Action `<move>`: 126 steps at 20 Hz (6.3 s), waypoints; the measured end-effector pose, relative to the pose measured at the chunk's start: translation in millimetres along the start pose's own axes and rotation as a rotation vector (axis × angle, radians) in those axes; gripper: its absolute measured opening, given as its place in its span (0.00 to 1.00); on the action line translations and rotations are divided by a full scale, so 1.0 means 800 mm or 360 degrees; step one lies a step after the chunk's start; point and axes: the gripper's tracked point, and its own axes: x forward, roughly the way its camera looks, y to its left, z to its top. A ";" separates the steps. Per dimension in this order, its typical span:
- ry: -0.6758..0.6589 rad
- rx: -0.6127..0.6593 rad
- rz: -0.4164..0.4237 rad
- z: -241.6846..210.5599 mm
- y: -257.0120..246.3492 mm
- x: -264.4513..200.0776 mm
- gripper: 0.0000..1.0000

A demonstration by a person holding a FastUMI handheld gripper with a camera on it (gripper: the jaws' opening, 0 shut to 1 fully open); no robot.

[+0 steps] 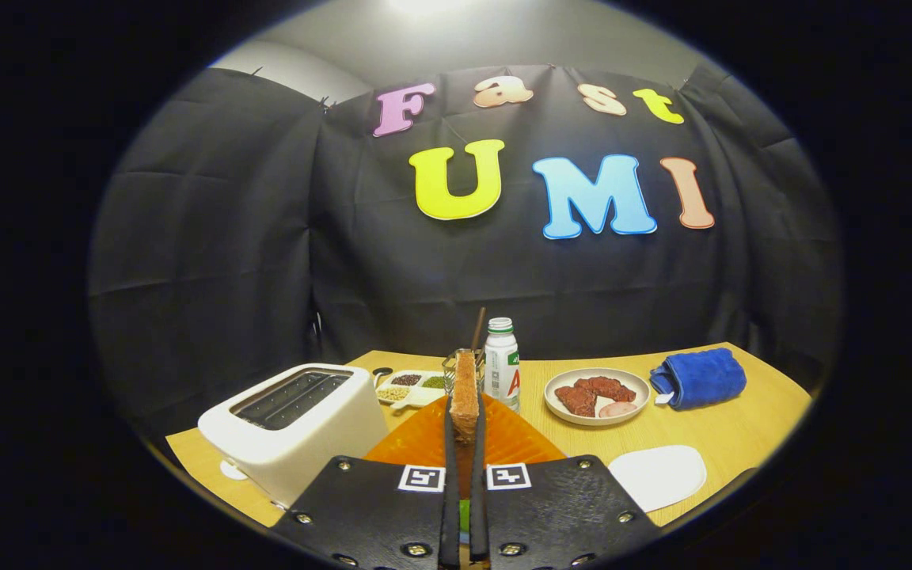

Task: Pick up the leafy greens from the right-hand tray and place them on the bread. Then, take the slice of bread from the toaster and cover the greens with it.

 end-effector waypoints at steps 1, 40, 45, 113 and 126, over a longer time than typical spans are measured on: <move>0.0011 0.0008 0.0001 -0.006 -0.002 0.000 0.05; 0.0259 -0.0151 0.0022 -0.098 -0.023 0.021 0.30; 0.0293 -0.0200 0.0034 -0.110 -0.039 0.023 0.43; -0.0186 -0.0143 -0.0454 -0.068 -0.771 -0.213 0.73; -0.0136 -0.0071 -0.0487 -0.087 -0.756 -0.294 0.73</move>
